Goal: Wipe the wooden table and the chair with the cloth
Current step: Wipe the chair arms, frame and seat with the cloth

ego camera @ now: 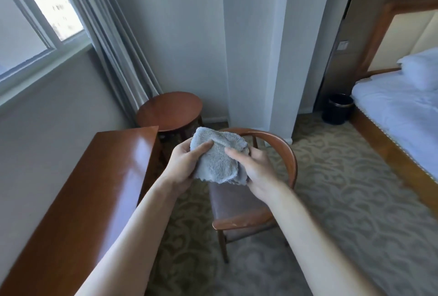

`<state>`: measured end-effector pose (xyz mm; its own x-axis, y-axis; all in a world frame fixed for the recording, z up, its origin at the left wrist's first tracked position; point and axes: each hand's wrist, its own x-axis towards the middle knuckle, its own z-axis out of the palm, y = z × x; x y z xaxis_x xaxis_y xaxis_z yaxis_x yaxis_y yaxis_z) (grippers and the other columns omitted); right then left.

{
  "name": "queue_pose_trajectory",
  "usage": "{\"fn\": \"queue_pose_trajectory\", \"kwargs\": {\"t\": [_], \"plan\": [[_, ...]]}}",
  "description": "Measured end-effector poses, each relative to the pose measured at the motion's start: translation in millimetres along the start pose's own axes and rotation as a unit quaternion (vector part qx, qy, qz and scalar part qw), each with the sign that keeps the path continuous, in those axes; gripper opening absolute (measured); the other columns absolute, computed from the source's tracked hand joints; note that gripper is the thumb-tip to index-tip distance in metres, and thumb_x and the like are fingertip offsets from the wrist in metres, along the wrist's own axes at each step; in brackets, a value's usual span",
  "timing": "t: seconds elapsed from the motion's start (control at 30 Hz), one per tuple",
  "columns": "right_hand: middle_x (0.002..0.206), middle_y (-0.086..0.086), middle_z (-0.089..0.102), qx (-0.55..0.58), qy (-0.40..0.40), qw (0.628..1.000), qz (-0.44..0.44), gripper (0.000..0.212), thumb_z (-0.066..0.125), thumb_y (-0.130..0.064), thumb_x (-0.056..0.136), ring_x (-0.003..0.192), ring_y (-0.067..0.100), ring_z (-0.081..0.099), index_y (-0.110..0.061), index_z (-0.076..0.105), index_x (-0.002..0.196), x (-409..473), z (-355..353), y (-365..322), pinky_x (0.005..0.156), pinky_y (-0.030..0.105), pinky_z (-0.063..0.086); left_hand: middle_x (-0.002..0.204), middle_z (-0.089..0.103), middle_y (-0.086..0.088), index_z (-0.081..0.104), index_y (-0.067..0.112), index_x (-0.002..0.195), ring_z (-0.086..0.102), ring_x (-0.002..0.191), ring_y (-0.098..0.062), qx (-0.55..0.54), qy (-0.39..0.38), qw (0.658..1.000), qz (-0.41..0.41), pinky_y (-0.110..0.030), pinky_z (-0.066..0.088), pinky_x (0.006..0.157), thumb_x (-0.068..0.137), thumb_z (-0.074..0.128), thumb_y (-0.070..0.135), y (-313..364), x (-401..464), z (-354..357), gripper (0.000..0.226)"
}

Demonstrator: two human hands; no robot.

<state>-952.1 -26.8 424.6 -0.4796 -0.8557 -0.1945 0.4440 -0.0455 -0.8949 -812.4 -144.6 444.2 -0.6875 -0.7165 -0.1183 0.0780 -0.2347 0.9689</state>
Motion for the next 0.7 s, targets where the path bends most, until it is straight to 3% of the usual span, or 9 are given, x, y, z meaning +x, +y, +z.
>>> {"fn": "queue_pose_trajectory", "kwargs": {"t": [0.1, 0.2, 0.33, 0.43, 0.57, 0.7], "plan": [[0.111, 0.011, 0.077, -0.021, -0.003, 1.0, 0.021, 0.035, 0.079, -0.007, 0.084, 0.102, 0.027, 0.075, -0.007, 0.068, 0.118, -21.4, -40.8, -3.1, 0.082, 0.041, 0.062, 0.117, 0.075, -0.018, 0.07, 0.005, 0.12, 0.072, 0.11, -0.036, -0.004, 0.024, 1.0, -0.013, -0.043, 0.061, 0.085, 0.094, 0.073, 0.021, -24.1, -18.4, 40.4, 0.03], [0.106, 0.006, 0.079, -0.049, 0.026, 0.998, 0.016, 0.027, 0.081, -0.014, 0.083, 0.101, 0.026, 0.075, -0.014, 0.073, 0.108, -24.7, -60.0, -2.7, 0.087, 0.044, 0.062, 0.117, 0.075, -0.016, 0.071, 0.007, 0.118, 0.073, 0.108, -0.034, 0.01, 0.035, 0.999, -0.025, -0.045, 0.061, 0.085, 0.093, 0.075, 0.023, -34.4, -26.6, 54.8, 0.03], [0.101, 0.006, 0.08, -0.088, 0.049, 0.995, 0.027, 0.038, 0.087, -0.032, 0.068, 0.096, 0.025, 0.077, -0.015, 0.077, 0.1, -19.5, -67.6, 12.7, 0.082, 0.05, 0.063, 0.111, 0.077, -0.012, 0.076, 0.016, 0.109, 0.075, 0.102, -0.031, 0.044, 0.067, 0.996, -0.034, -0.045, 0.062, 0.08, 0.087, 0.079, 0.031, -58.8, -23.0, 50.5, 0.026], [0.099, 0.006, 0.08, -0.141, 0.047, 0.988, 0.045, 0.036, 0.09, -0.027, 0.066, 0.091, 0.026, 0.077, -0.016, 0.075, 0.098, -9.0, -73.3, 36.7, 0.075, 0.055, 0.063, 0.109, 0.078, -0.01, 0.077, 0.018, 0.107, 0.076, 0.101, -0.03, 0.077, 0.071, 0.994, -0.039, -0.046, 0.062, 0.081, 0.083, 0.08, 0.033, -88.6, -15.1, 35.9, 0.029], [0.091, -0.004, 0.078, -0.246, 0.067, 0.967, 0.018, 0.021, 0.081, -0.008, 0.08, 0.08, 0.004, 0.074, -0.018, 0.072, 0.096, 10.7, -75.2, 81.2, 0.07, 0.026, 0.06, 0.103, 0.079, -0.009, 0.077, 0.01, 0.104, 0.076, 0.1, -0.026, 0.132, 0.091, 0.986, -0.039, -0.038, 0.061, 0.083, 0.085, 0.073, 0.014, -137.0, 0.4, 4.9, 0.02], [0.095, 0.002, 0.074, -0.351, 0.056, 0.931, -0.078, 0.027, 0.064, 0.007, 0.084, 0.077, -0.004, 0.064, -0.006, 0.068, 0.107, 33.3, -81.7, 135.5, 0.068, 0.004, 0.045, 0.1, 0.079, 0.008, 0.076, 0.02, 0.103, 0.071, 0.099, -0.002, 0.212, 0.164, 0.961, -0.065, -0.019, 0.054, 0.082, 0.083, 0.065, 0.008, -196.3, 19.1, -29.9, 0.026]]}}
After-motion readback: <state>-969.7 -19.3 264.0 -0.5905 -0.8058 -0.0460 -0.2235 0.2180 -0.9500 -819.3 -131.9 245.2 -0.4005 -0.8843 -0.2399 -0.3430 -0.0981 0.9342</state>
